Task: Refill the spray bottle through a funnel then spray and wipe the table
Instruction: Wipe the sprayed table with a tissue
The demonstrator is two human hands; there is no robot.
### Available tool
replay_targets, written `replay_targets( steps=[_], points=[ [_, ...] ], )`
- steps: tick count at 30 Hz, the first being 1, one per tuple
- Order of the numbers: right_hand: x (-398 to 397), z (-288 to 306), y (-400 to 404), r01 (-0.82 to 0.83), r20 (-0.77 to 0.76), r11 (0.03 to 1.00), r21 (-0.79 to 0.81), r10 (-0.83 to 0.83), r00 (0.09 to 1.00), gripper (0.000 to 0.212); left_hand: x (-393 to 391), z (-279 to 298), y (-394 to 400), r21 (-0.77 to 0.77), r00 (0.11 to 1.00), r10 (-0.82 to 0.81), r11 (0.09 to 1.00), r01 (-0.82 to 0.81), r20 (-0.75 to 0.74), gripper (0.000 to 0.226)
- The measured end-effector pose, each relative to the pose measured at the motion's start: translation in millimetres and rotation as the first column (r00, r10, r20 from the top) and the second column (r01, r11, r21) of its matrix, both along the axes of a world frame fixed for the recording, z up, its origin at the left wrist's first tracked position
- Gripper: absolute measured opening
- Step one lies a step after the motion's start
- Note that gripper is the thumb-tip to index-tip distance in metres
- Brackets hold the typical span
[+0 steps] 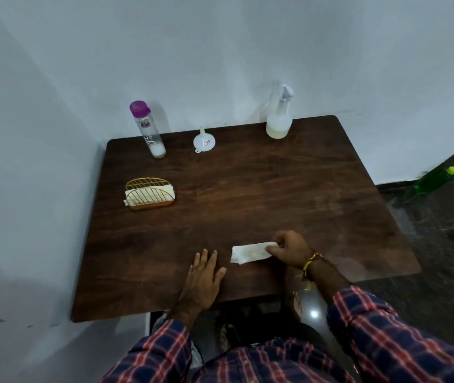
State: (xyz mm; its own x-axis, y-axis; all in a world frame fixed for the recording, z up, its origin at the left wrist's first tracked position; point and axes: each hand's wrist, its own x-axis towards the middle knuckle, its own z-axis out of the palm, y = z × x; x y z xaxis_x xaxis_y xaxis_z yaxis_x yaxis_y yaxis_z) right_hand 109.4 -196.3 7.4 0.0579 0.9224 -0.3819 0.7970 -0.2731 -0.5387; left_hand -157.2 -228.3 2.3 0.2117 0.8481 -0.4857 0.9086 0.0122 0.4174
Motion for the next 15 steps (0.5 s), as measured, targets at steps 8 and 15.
replay_targets(
  steps=[8,15],
  points=[
    [-1,45,-20,0.38,-0.244,0.913,0.147,-0.339,0.908,0.014,40,20,22,0.042,0.993,-0.044,0.998,0.039,0.106,0.057],
    [67,112,-40,0.443,-0.143,0.795,0.415,-0.423,0.895,0.004,95,26,40,0.023,0.983,-0.081,0.997,0.079,0.162,0.055]
  ],
)
